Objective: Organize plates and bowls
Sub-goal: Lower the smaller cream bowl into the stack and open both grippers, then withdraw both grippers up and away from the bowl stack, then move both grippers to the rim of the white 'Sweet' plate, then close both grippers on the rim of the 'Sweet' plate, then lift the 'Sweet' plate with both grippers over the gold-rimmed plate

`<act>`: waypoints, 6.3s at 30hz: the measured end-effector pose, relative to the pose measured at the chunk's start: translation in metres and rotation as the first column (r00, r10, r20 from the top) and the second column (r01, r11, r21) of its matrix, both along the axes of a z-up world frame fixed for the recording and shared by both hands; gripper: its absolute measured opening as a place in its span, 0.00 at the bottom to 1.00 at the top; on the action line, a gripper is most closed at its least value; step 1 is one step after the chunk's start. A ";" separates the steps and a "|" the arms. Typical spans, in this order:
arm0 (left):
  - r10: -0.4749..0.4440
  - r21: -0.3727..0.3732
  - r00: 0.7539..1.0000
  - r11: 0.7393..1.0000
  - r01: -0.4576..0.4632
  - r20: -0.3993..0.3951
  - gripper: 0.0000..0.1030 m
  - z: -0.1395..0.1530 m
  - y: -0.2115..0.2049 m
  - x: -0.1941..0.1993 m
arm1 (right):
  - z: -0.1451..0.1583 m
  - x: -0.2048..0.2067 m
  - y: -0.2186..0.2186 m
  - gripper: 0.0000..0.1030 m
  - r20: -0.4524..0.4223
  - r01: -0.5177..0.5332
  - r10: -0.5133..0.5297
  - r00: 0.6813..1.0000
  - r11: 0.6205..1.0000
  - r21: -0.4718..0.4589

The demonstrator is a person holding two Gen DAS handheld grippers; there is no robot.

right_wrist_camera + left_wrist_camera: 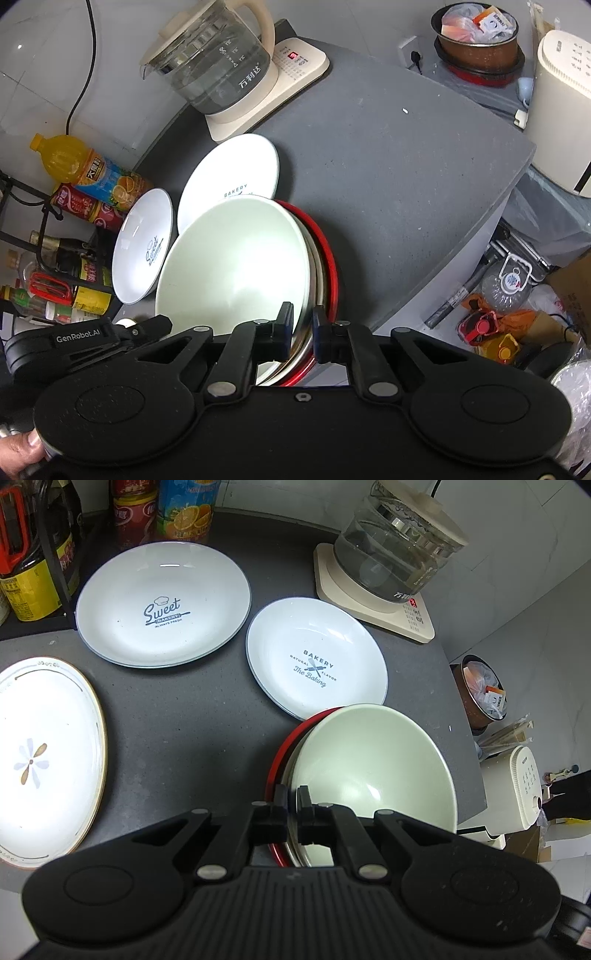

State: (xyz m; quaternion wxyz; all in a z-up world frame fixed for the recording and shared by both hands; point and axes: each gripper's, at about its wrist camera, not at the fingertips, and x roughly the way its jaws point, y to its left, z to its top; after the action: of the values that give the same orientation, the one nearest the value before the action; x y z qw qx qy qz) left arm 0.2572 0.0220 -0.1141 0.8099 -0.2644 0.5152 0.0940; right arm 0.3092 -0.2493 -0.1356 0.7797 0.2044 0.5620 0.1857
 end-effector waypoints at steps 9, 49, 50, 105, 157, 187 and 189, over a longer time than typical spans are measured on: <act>0.043 0.040 0.999 0.998 -0.042 -0.010 0.18 0.015 0.000 -0.013 | 0.028 -0.010 -0.005 0.47 0.094 -0.051 0.047 0.994 0.998 0.045; 0.295 0.239 0.953 0.923 -0.303 0.069 0.74 0.078 0.020 -0.162 | 0.090 -0.069 0.065 1.00 0.316 -0.408 0.381 0.869 0.913 0.020; 0.299 0.241 0.952 0.921 -0.307 0.071 0.74 0.078 0.022 -0.163 | 0.090 -0.069 0.068 1.00 0.316 -0.413 0.387 0.866 0.910 0.017; 0.403 -0.086 0.914 0.913 -0.398 0.053 0.32 -0.063 0.230 0.013 | -0.018 0.158 0.268 0.42 0.115 -0.341 0.352 0.929 0.934 -0.103; 0.544 -0.284 0.837 0.812 -0.509 0.057 0.05 -0.069 0.244 -0.014 | -0.010 0.126 0.242 0.07 0.146 -0.388 0.385 0.911 0.922 -0.013; 0.615 -0.217 0.784 0.778 -0.589 0.078 0.05 -0.027 0.219 -0.139 | -0.006 0.017 0.239 0.09 0.163 -0.530 0.519 0.839 0.847 0.032; 0.619 -0.211 0.782 0.776 -0.594 0.072 0.05 -0.029 0.220 -0.147 | -0.007 0.013 0.242 0.09 0.160 -0.540 0.529 0.833 0.841 0.028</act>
State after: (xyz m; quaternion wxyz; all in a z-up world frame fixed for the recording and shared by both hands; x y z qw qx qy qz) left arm 0.1105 0.2419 -0.1432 0.7429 -0.4929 0.3514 0.2858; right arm 0.3220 -0.0073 -0.1430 0.7279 0.0529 0.5311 0.4305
